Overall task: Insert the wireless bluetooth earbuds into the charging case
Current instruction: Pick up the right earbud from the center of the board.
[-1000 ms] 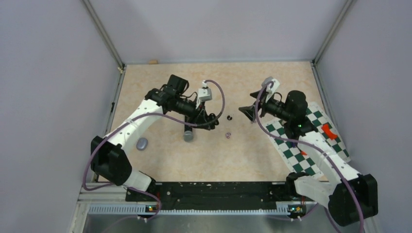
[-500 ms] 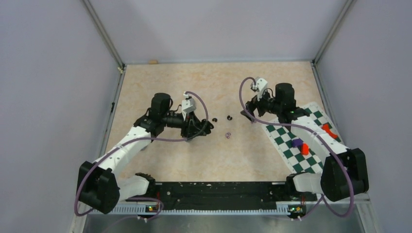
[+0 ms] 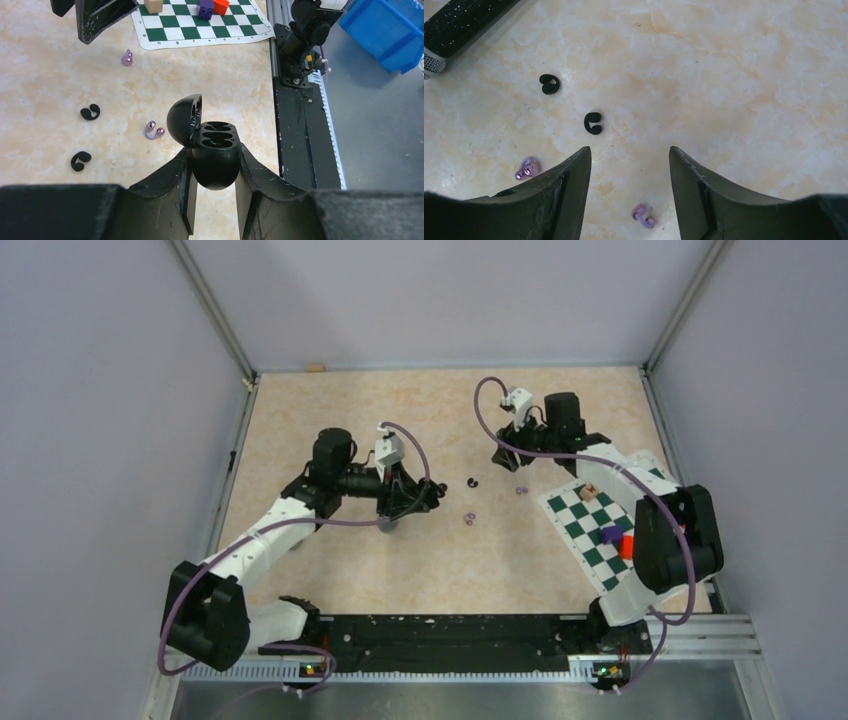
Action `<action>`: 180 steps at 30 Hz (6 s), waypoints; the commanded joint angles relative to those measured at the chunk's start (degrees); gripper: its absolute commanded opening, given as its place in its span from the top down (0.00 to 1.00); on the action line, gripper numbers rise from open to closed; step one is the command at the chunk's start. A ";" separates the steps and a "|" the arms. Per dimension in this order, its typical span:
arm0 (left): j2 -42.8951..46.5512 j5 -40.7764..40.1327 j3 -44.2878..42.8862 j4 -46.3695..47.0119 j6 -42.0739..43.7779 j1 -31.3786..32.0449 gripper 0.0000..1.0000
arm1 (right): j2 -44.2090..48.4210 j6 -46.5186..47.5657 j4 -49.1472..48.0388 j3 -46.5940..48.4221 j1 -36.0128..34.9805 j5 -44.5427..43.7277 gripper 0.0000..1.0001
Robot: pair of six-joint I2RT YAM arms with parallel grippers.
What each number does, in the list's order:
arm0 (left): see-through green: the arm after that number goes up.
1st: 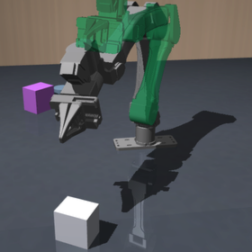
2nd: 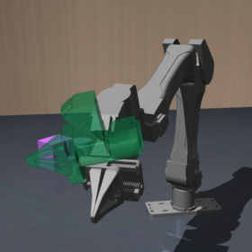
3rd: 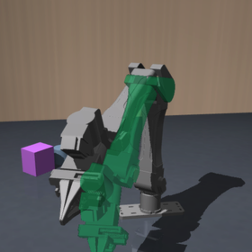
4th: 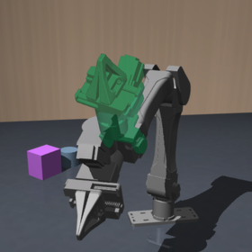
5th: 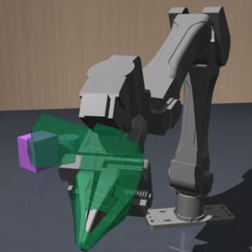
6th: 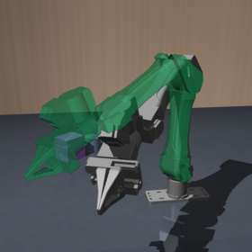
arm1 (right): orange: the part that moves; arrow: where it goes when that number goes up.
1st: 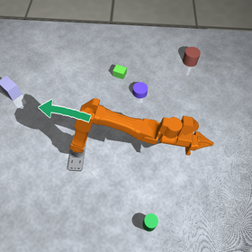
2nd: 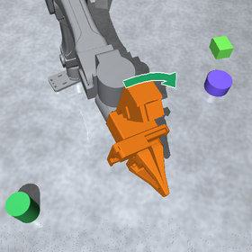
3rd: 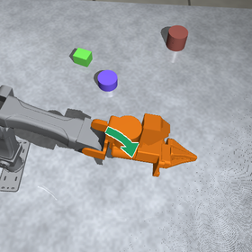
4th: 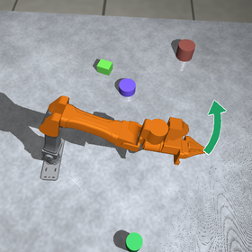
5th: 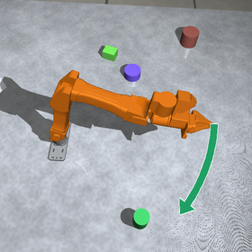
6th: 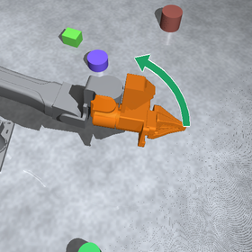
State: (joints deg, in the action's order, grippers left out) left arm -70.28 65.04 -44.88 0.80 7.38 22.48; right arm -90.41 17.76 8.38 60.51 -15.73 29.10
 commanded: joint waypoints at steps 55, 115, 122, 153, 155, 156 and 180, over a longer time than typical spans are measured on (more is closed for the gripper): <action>0.17 1.77 -5.59 -11.67 8.42 -2.56 1.00 | -11.78 5.10 -4.46 -1.06 -19.78 -16.97 0.73; -2.71 2.61 -6.53 -13.03 8.73 -3.00 1.00 | -12.24 6.19 -4.66 4.37 -23.64 -28.82 0.59; -2.59 2.67 -6.76 -13.52 9.10 -3.07 1.00 | -15.12 3.87 -3.81 6.01 -24.72 -31.27 0.62; -3.07 2.99 -7.15 -14.33 9.28 -3.33 1.00 | -17.13 4.74 -7.06 4.34 -24.92 -36.21 0.73; -3.11 3.03 -7.21 -14.46 9.32 -3.33 1.00 | -17.06 5.18 -7.73 4.09 -24.88 -36.96 0.75; -3.19 3.07 -7.23 -14.55 9.31 -3.39 1.00 | -17.13 5.43 -7.84 3.94 -24.82 -37.27 0.77; -3.76 3.60 -7.85 -15.38 9.41 -3.51 1.00 | -13.58 7.31 -9.35 2.28 -24.75 -43.58 0.99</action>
State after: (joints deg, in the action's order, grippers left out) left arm -73.67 66.65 -50.39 -15.11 15.64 19.20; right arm -107.24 24.49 0.08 64.03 -39.72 -12.84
